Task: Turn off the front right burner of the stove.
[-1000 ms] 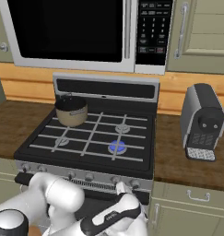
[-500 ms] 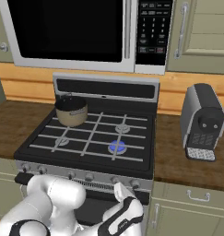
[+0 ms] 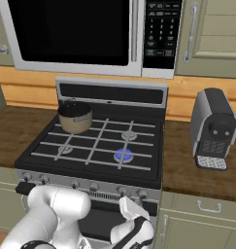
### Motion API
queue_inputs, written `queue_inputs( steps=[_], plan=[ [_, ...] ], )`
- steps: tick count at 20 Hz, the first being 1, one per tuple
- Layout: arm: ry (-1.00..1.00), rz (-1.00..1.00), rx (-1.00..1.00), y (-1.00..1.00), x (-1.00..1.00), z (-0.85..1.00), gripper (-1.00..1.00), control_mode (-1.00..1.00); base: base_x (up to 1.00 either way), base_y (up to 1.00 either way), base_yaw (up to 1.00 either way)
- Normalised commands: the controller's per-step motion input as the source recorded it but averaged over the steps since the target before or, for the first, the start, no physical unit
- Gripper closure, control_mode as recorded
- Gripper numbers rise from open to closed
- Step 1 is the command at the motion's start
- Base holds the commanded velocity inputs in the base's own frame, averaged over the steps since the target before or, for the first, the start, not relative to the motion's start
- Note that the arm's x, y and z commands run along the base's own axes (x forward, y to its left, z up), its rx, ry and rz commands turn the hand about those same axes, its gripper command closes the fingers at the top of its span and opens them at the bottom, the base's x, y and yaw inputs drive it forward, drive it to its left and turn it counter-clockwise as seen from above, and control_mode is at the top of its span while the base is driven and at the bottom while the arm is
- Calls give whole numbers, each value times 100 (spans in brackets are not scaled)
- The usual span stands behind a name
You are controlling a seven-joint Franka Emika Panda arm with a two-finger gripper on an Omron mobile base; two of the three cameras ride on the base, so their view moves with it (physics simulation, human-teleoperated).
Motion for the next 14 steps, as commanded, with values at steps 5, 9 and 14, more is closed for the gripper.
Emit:
queue_inputs(
  steps=[5, 9, 14],
  plan=[
    [-9, 0, 0, 0, 21, -7, -100, -100, 0, 0, 0],
    [0, 0, 0, -1, 11, 0, -100, -100, 0, 0, 0],
    [-2, 0, 0, -16, 2, 0, -100, -100, 0, 0, 0]
  ],
)
